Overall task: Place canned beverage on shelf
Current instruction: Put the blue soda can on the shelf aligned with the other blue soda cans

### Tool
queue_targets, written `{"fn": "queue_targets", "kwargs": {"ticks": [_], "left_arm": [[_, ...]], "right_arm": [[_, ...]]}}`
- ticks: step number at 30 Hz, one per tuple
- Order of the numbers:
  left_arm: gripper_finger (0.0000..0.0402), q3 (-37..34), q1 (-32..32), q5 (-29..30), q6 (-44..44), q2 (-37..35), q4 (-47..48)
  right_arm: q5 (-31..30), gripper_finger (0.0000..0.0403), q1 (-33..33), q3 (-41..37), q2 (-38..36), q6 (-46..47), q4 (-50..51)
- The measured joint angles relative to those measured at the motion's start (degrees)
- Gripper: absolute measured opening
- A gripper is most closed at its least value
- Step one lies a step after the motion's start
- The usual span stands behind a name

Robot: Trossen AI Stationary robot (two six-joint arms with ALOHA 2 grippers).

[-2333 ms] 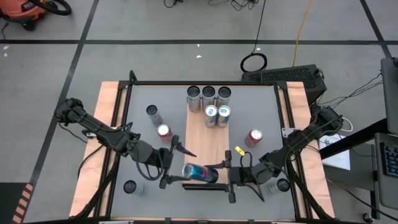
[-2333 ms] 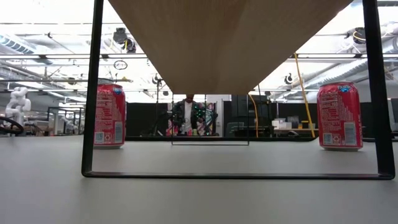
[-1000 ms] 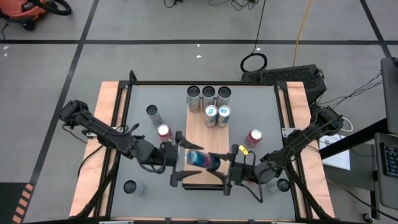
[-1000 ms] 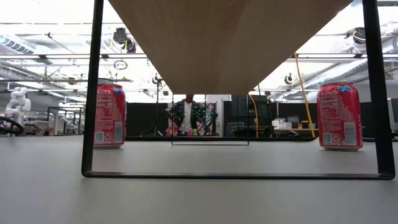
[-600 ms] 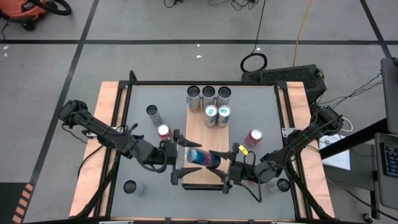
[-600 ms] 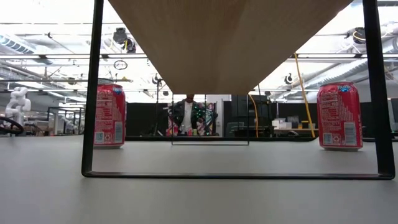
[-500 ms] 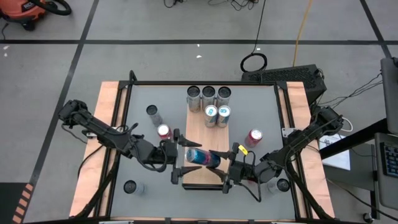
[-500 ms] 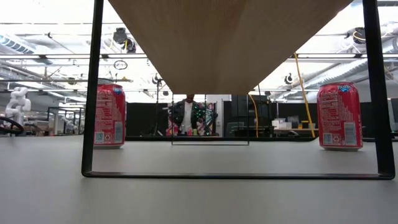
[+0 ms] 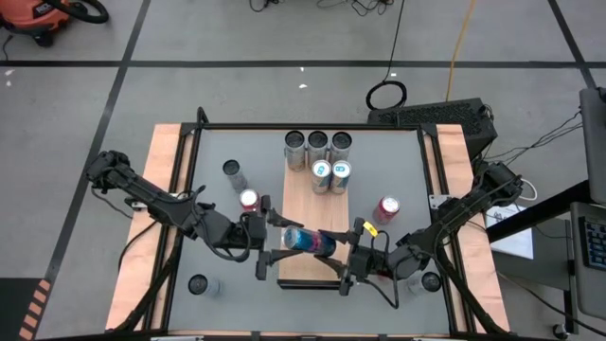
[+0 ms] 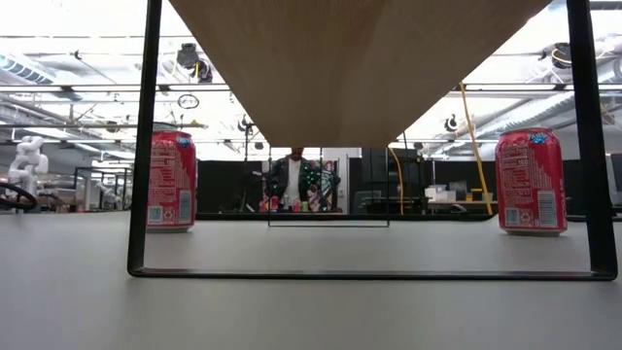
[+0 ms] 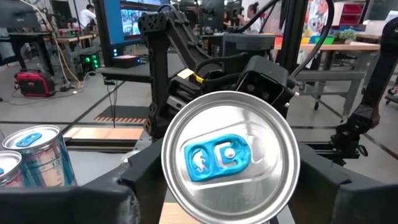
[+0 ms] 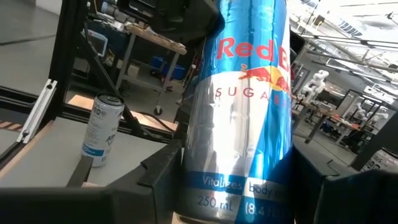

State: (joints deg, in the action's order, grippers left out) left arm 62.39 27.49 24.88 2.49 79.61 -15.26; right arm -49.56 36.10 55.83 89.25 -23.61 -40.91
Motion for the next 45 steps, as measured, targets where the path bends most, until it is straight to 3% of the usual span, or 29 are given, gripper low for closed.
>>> {"fn": "queue_targets", "kwargs": {"ticks": [6, 13, 21, 25, 28, 31, 37, 41, 45], "left_arm": [[0.0225, 0.00, -0.02, 0.02, -0.36, 0.00, 0.10], [0.0224, 0.00, -0.07, -1.52, 0.60, -0.65, 1.99], [0.0224, -0.02, -0.11, -2.99, -3.09, -6.17, 11.04], [0.0224, -0.02, -1.16, -1.24, -4.83, -9.38, 14.63], [0.0224, 1.29, -2.26, -0.20, -6.50, -11.34, 16.64], [0.0224, 4.67, -3.32, -0.07, -7.60, -11.85, 22.60], [0.0224, 13.33, -7.48, -0.17, -7.89, -11.19, 37.32], [0.0224, 14.93, -11.90, -0.61, -9.66, -10.67, 39.91], [0.0224, 14.97, -17.08, -4.97, -10.41, -10.04, 43.44]], "right_arm": [[0.06, 0.0187, 0.00, 0.00, 0.00, 0.22, -0.03], [-0.49, 0.0215, 1.34, 0.08, 0.01, 4.58, 2.19], [-12.68, 0.0281, 6.65, 0.04, -0.07, 5.69, 9.41], [-17.74, 0.0293, 10.75, 0.04, -0.61, 3.17, 10.23], [-17.89, 0.0293, 13.62, 0.02, -3.58, 5.61, 12.90], [-15.56, 0.0288, 16.70, 0.02, -9.06, 11.78, 21.13], [-4.88, 0.0276, 18.53, 0.04, -20.85, 29.87, 45.33], [-4.24, 0.0271, 17.84, 0.02, -24.77, 36.09, 57.50], [-4.32, 0.0270, 17.62, 0.02, -26.56, 37.78, 63.20]]}}
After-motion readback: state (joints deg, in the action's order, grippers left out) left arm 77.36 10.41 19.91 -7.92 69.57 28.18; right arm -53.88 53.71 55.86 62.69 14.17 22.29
